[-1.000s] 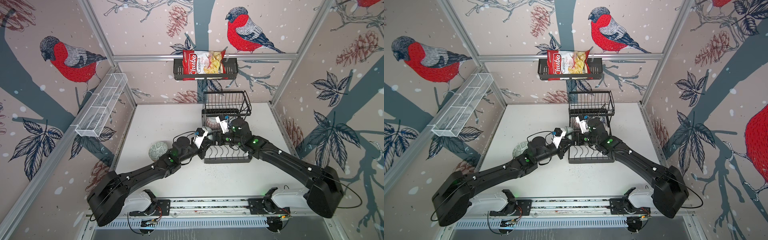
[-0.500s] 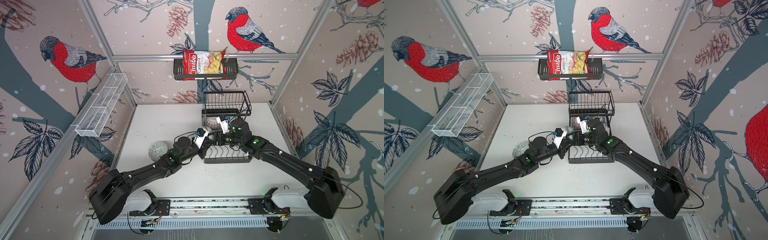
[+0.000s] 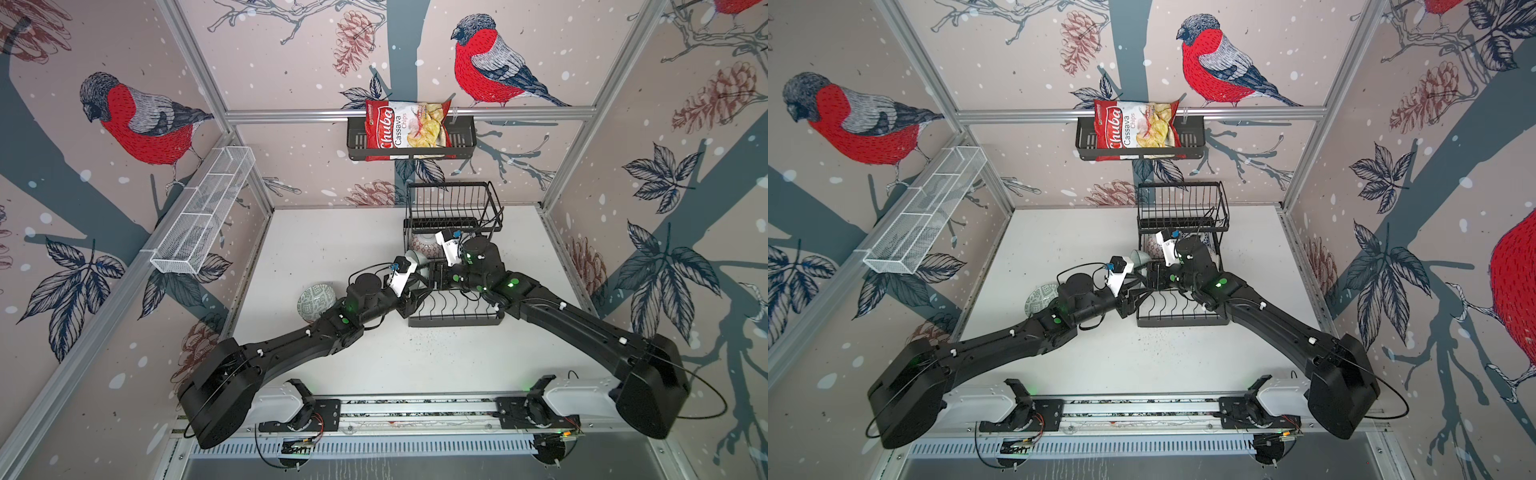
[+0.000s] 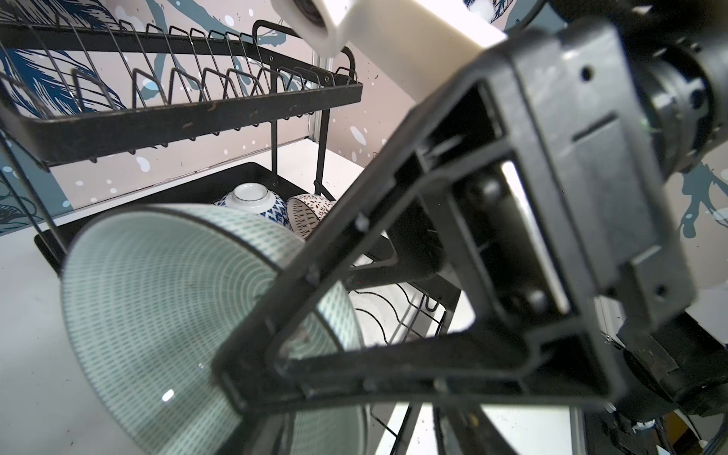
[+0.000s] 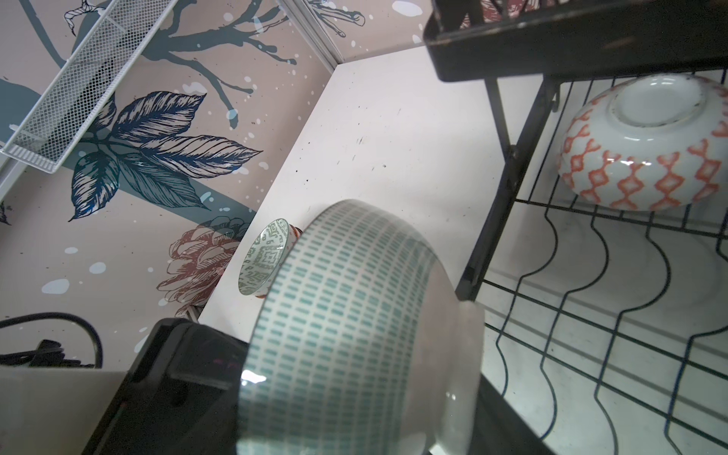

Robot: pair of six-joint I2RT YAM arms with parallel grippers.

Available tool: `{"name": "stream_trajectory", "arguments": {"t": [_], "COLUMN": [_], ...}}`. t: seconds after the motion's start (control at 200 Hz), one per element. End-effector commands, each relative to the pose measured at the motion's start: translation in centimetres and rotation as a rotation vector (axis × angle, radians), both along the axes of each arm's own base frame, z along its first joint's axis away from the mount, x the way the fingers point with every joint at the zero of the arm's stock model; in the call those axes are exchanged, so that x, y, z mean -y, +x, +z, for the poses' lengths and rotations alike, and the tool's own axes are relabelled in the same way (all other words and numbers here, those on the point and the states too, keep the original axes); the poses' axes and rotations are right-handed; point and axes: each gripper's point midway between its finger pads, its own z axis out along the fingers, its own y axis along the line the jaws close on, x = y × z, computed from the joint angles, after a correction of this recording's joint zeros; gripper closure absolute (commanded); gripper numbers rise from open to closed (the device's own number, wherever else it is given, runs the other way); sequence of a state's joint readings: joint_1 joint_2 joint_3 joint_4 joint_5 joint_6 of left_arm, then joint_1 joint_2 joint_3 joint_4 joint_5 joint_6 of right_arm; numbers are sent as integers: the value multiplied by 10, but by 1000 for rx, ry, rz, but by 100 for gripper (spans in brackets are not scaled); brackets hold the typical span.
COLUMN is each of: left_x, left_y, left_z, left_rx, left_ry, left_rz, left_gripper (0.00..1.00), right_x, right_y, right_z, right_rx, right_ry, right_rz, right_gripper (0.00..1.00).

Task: Load bowls into a dish rack
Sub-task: Place the bowl in the dish rack.

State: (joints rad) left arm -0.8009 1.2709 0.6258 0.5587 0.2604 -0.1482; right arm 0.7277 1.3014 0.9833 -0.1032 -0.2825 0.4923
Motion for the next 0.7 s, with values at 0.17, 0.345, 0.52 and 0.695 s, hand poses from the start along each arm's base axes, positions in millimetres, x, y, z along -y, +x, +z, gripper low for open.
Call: {"name": "stream_trajectory", "arguments": {"t": [0.17, 0.345, 0.52, 0.695], "left_x": [-4, -13, -24, -35], "left_y": [-5, -4, -3, -2], "left_z": [9, 10, 14, 19], "left_rx": [48, 55, 62, 66], "left_ry": [-16, -7, -19, -44], "left_rz": [-11, 27, 67, 93], "left_gripper": [41, 41, 40, 40], "right_x": [13, 23, 41, 61], "right_y": [10, 11, 17, 27], "right_z": [-6, -16, -28, -40], "right_rx": [46, 43, 50, 65], "right_ry": [-70, -105, -171, -247], "right_rz": [-60, -91, -161, -245], "right_gripper": [42, 42, 43, 43]}}
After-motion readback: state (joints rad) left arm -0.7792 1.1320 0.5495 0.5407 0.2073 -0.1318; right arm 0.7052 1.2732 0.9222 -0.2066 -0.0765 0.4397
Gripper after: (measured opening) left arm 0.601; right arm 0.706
